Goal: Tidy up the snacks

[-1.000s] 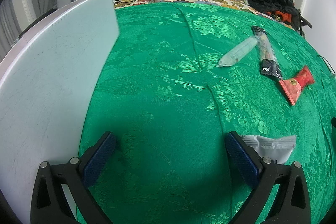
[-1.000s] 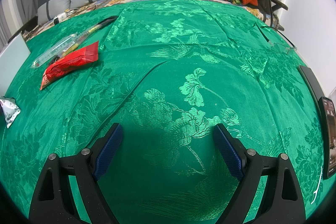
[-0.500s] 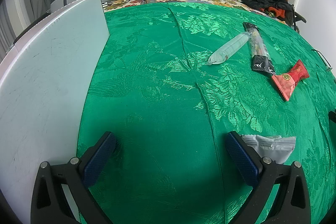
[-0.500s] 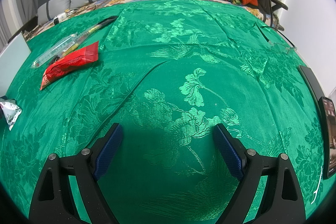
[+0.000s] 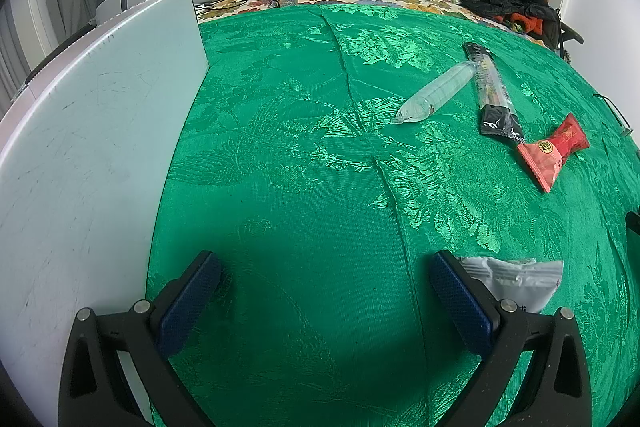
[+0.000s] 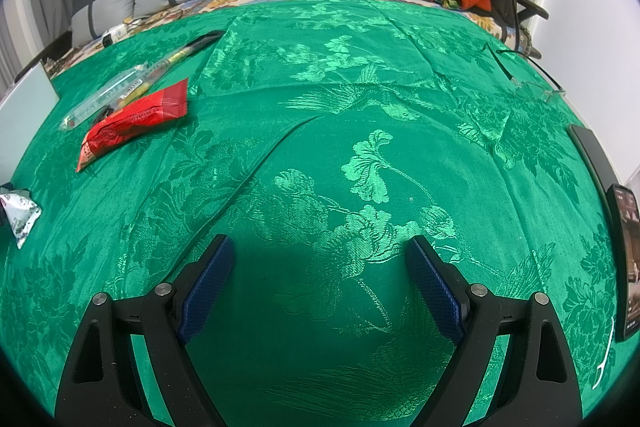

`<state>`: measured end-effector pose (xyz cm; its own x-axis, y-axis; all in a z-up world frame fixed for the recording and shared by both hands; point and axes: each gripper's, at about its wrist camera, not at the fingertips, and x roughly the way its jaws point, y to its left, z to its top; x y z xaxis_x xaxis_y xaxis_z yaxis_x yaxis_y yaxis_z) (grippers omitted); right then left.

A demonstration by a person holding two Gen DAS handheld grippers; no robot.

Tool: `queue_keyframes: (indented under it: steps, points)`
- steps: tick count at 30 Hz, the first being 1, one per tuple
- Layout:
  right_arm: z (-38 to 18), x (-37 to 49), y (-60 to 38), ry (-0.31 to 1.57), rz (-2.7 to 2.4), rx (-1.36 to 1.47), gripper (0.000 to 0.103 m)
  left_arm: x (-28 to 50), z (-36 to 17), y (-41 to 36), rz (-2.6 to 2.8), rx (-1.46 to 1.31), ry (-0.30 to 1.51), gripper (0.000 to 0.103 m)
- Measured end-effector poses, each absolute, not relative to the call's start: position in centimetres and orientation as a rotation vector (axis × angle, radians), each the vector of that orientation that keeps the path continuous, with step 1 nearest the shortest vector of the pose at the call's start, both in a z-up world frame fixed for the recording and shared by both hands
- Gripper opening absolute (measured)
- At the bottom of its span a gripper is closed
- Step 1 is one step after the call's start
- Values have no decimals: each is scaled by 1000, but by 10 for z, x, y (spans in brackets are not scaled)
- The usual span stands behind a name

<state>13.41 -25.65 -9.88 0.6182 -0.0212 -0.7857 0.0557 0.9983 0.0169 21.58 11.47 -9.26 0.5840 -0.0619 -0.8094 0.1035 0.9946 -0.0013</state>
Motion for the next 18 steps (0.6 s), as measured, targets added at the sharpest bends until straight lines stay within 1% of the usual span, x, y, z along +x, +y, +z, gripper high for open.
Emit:
queue_keyframes:
  steps: [18]
  points:
    - [-98,134,-257,903,-44,42,91,218,-92,112,-80,37,963,103]
